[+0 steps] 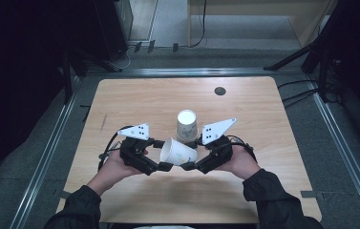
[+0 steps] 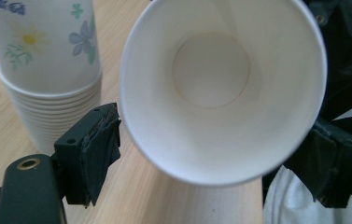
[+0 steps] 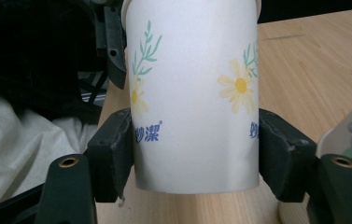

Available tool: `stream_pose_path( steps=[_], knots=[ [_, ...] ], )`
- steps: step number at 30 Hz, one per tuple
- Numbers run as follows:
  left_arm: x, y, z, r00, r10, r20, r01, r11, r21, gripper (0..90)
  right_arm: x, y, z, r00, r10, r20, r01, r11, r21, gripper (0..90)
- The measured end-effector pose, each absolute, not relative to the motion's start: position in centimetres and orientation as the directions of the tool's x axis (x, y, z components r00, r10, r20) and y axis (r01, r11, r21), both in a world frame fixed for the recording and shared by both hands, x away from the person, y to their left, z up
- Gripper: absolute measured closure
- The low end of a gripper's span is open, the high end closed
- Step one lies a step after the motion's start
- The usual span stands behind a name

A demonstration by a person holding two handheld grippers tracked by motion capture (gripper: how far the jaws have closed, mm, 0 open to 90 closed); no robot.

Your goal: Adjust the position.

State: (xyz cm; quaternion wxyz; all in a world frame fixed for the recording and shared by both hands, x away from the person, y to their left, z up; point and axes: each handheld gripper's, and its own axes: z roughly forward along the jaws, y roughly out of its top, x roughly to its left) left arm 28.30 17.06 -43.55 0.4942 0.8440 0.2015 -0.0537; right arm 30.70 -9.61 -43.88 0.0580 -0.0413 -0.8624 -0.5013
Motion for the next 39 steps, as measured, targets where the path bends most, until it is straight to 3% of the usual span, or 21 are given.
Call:
stream_pose_path(
  steps=[27, 39],
  knots=[
    [28.2, 16.6, -43.8, 0.916, 0.284, -0.283, 0.388, -0.45, 0.804, 25.3, 30.5, -8.6, -44.6, -0.988, 0.003, 0.154, 0.132, 0.537, 0.833, 34.8],
    [28.3, 16.6, -43.8, 0.913, 0.285, -0.292, 0.397, -0.456, 0.796, 25.3, 30.5, -8.4, -44.8, -0.988, 0.02, 0.152, 0.137, 0.551, 0.823, 28.2]
  ],
)
